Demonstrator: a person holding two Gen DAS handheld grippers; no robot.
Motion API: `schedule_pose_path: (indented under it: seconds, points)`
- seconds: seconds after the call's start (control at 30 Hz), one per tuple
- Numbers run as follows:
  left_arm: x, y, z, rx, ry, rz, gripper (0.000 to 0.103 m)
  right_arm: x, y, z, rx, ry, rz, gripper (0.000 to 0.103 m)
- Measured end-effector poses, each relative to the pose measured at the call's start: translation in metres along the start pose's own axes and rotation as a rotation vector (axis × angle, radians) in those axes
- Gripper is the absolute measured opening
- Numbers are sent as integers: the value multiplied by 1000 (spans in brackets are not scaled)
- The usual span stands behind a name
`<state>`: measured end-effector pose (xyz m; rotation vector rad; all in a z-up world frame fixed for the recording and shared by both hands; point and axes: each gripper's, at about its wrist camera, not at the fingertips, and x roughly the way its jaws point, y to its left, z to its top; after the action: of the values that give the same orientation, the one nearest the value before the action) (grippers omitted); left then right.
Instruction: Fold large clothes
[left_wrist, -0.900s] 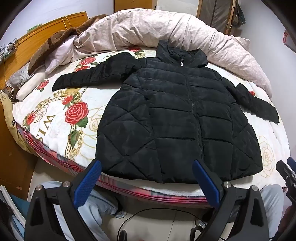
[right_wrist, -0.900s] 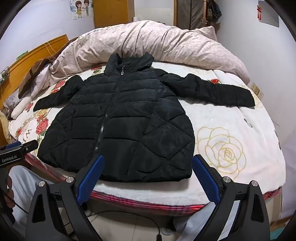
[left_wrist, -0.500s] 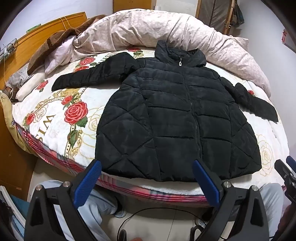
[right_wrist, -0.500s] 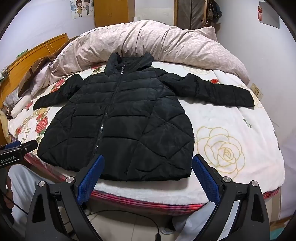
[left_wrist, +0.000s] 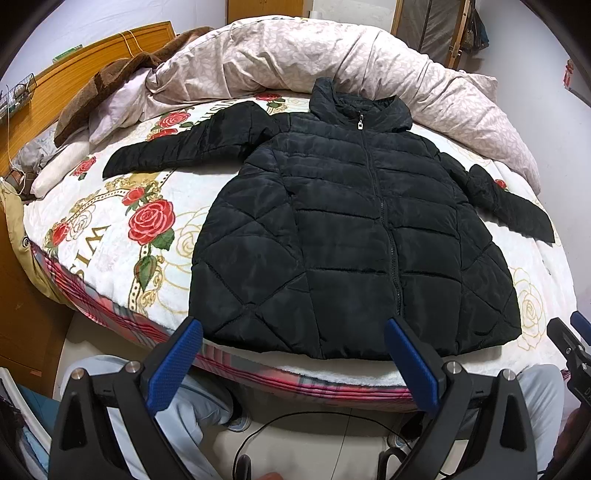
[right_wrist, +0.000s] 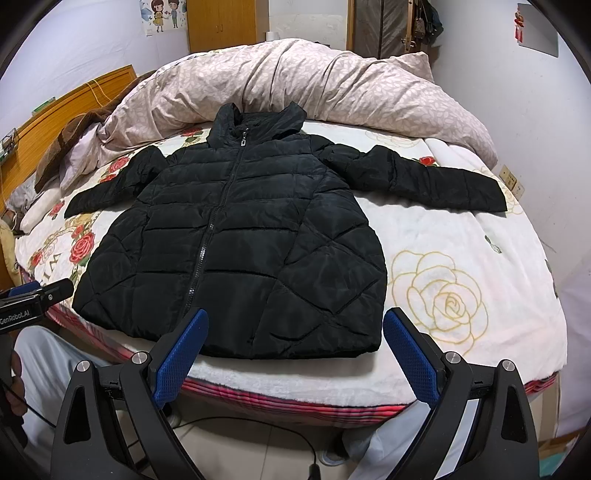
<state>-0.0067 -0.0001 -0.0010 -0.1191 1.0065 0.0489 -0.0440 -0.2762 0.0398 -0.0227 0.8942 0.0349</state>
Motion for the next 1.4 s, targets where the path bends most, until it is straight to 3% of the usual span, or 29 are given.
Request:
schedule_pose_path:
  seconds: [1.4]
  points:
    - [2,0,-4,-6,10,-6,100,-1,1,0,-4,0,-2,96]
